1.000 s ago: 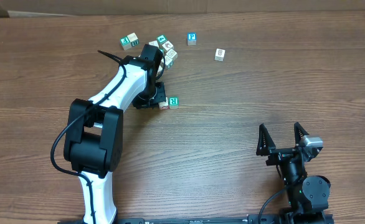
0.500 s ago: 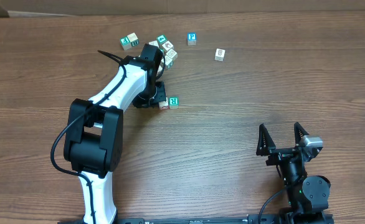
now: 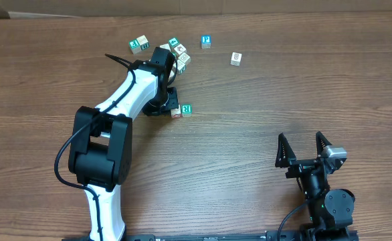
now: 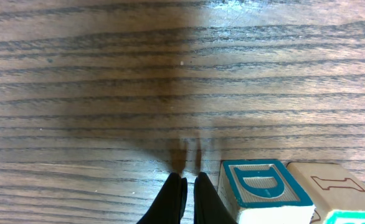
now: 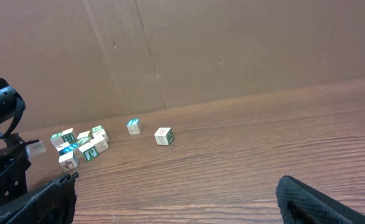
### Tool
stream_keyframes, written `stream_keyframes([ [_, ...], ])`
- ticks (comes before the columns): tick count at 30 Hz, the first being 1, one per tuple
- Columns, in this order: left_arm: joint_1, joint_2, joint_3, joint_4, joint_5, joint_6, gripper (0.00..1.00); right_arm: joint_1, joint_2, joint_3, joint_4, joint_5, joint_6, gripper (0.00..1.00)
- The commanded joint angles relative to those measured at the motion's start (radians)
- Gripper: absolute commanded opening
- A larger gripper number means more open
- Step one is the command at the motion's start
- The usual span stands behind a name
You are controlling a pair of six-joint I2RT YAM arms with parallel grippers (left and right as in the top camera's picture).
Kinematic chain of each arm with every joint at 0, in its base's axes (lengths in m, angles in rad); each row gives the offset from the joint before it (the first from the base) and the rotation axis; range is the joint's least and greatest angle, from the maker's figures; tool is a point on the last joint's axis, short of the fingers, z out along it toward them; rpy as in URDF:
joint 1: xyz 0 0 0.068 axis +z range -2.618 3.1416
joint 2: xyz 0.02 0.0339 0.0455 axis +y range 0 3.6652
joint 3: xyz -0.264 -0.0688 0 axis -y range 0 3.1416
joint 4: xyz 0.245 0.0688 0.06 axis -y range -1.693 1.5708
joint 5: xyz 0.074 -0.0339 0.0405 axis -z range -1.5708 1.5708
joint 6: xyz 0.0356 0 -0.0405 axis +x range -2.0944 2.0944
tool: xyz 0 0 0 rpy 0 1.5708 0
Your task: Form a horizontal line
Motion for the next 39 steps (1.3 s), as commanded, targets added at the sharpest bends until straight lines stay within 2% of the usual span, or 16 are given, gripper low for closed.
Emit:
stream_keyframes([
  [1,-0.001,-0.021,-0.016,0.001,-0.007,0.011,0.04,-0.006,-0.007,-0.010,0.003,0.008,-0.001,1.00],
  [14,-0.001,-0.021,-0.016,0.002,-0.007,0.011,0.07,-0.006,-0.007,-0.010,0.003,0.008,-0.001,1.00],
  [39,-0.001,-0.021,-0.016,-0.016,0.024,0.011,0.04,-0.006,-0.007,-0.010,0.003,0.008,-0.001,1.00],
])
